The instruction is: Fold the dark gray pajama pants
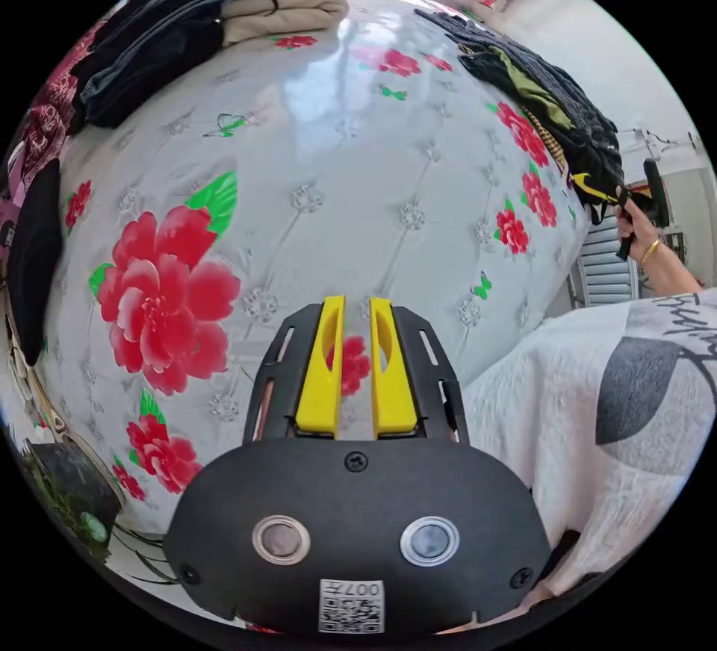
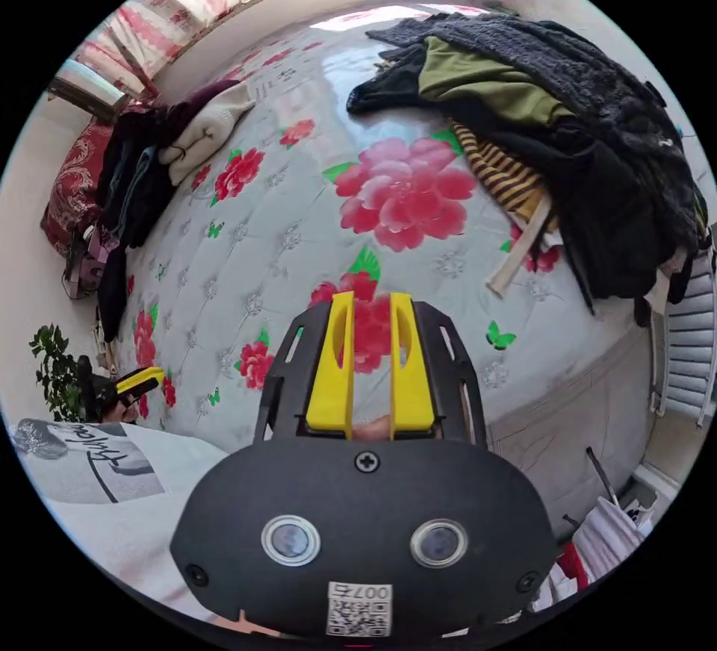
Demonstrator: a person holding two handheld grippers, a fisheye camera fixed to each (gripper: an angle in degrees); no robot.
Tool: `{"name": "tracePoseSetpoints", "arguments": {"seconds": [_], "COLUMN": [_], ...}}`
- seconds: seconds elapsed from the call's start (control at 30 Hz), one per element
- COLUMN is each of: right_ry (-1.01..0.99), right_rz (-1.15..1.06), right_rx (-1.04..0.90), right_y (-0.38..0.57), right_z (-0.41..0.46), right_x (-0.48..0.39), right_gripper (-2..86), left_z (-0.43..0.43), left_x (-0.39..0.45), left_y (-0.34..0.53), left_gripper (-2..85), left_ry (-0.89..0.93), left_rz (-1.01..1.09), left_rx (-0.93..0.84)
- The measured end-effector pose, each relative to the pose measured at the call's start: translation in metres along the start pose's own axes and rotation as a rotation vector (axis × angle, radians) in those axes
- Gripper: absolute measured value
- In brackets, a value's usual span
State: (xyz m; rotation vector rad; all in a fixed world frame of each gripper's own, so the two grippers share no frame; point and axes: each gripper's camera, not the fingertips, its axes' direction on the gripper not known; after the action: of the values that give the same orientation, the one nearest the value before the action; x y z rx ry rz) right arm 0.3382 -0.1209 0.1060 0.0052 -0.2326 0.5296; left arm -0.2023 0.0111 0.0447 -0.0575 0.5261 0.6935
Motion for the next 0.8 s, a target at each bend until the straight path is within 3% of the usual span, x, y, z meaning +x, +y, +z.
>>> {"name": "tracePoseSetpoints", "arguments": {"seconds": [0.17, 0.47, 0.63, 0.73, 0.8], "right_ry": [0.148, 0.379, 0.349, 0.194, 0.318], "right_rz": [0.082, 0.194, 0.289, 0.366, 0.442], "right_rx": [0.197, 0.376, 0.348, 0.178, 0.124], "right_y": [-0.018, -0.074, -0.096, -0.104, -0.096], "right_z": [-0.071, -0.160, -0.164, -0.130, -0.114], "right_x": [0.060, 0.161, 0.213, 0.243, 0.232], "right_gripper": [8.3, 10.6, 11.9, 10.1, 5.8], "left_z": [-0.005, 0.015, 0.016, 0.021, 0.025], "left_x": [0.016, 0.063, 0.077, 0.073, 0.069], "left_y": [0.006, 0.005, 0.001, 0.002, 0.006], "left_gripper": [4.8, 2.9, 0.4, -0.5, -0.8], "left_ry": [-0.109, -0.108, -0.211, -0.159, -0.153], "left_rz": [-0.050, -0.192, -0.300, -0.358, -0.384], "left_rx": [-0.009, -0.019, 0.051, 0.050, 0.044]}}
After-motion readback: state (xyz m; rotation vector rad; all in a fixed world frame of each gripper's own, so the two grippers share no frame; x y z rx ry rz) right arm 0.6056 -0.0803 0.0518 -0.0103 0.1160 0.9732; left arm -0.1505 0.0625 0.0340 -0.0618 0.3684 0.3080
